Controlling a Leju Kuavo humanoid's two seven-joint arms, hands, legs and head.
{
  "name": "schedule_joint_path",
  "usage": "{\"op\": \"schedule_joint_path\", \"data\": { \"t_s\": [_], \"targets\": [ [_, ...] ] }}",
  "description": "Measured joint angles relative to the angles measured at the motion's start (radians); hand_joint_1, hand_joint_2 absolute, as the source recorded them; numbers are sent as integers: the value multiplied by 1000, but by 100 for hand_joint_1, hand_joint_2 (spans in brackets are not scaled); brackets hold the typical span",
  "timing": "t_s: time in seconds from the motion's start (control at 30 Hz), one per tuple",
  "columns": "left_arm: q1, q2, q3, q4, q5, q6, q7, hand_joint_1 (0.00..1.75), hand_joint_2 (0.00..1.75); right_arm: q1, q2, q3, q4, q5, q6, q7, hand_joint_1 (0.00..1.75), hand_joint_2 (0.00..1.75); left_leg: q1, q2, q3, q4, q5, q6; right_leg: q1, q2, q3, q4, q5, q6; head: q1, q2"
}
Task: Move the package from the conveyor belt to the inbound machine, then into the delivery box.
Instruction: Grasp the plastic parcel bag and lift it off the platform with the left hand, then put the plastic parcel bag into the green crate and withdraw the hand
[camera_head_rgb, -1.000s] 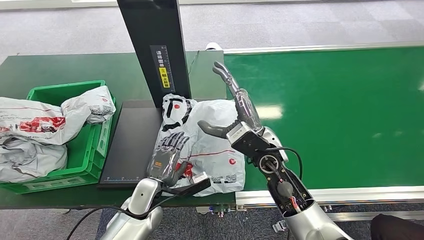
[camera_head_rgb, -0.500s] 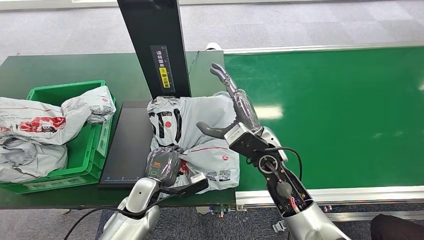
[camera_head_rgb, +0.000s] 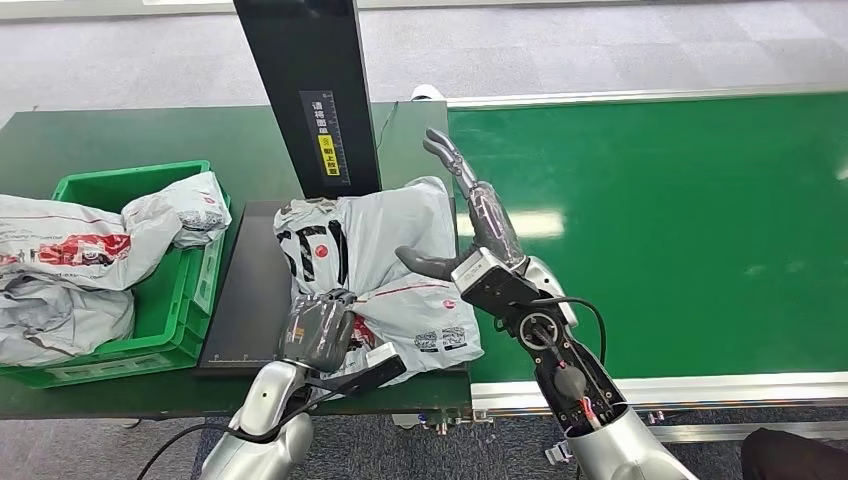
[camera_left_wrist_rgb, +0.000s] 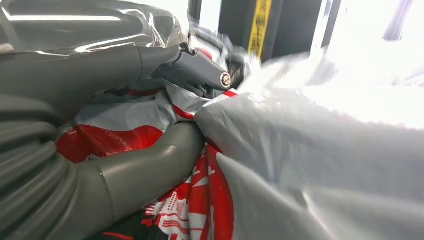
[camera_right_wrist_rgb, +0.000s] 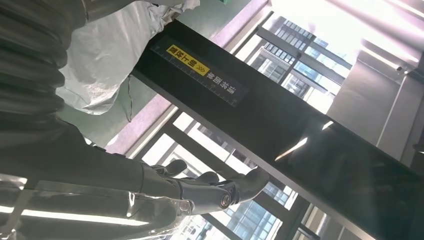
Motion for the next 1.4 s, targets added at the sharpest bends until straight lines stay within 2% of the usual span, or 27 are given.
{"op": "schedule_joint_path", "data": {
  "t_s": [0.07,0.13,0.27,0.33,0.5,0.63,0.77,0.9,0.97,1.0,1.1,1.17,1.23,1.3,1.4],
  "targets": [
    [17,5,7,-43,42,92,-71,175,175,1,0,-1,-3,0,1,0,0,175,0,0,-1,0,0,0,0,0,-1,0,0,0,0,0],
    [39,9,31,-120,60,160,-180,175,175,1,1,-1,-4,0,4,0,0,175,0,0,-2,0,0,0,0,0,-1,0,0,0,0,0],
    [87,-22,163,-320,82,191,-485,175,175,0,1,0,-4,-2,6,-1,0,175,0,0,-2,0,0,0,0,0,-2,0,0,0,0,0],
    [107,-49,245,-418,127,192,-581,175,175,0,1,1,-3,-4,2,-4,0,175,0,1,-2,0,0,0,0,0,-2,0,0,0,0,0],
    [134,-76,417,-667,232,193,-607,175,175,0,1,2,3,-9,-10,-12,0,175,0,0,-3,0,0,0,1,0,-3,0,0,0,0,0],
    [132,-85,585,-802,267,193,-607,175,175,0,1,3,9,-12,-15,-14,0,175,0,1,-3,0,0,0,1,0,-3,0,0,0,0,0],
    [120,-87,746,-846,280,192,-607,175,175,0,1,4,9,-11,-27,-11,0,175,0,0,-3,0,0,0,1,0,-4,0,0,0,0,0],
    [102,-89,868,-821,226,192,-605,175,175,0,0,6,10,-5,-29,0,0,175,0,2,-3,0,0,0,0,0,-4,0,0,0,0,0],
    [77,-92,923,-769,148,191,-566,175,175,0,0,7,9,-1,-30,1,0,175,0,0,-3,0,0,0,0,0,-4,0,0,0,0,0],
    [65,-92,948,-732,94,191,-516,175,175,0,0,7,9,1,-30,1,0,175,0,1,-3,0,0,0,0,0,-4,0,0,0,0,0],
    [46,-62,983,-599,-43,191,-269,175,175,2,-3,7,9,10,-28,6,0,175,0,4,-2,0,0,0,0,2,-4,0,0,0,0,0],
    [38,-20,971,-500,-91,186,-106,175,175,3,-5,4,8,17,-21,9,0,175,0,4,-2,0,0,0,1,2,-5,0,0,0,0,0],
    [31,25,945,-404,-129,165,15,175,175,3,-6,1,8,23,-13,12,0,175,0,3,-2,0,0,0,1,2,-5,0,0,0,0,0],
    [22,63,913,-322,-160,132,92,175,175,3,-6,-3,8,29,-4,13,0,175,0,3,-2,0,0,0,1,2,-4,0,0,0,0,0],
    [-1,111,875,-223,-177,103,148,175,175,3,-6,-6,8,35,3,14,0,175,0,2,-2,0,0,0,0,2,-3,0,0,0,0,0]
  ]
}}
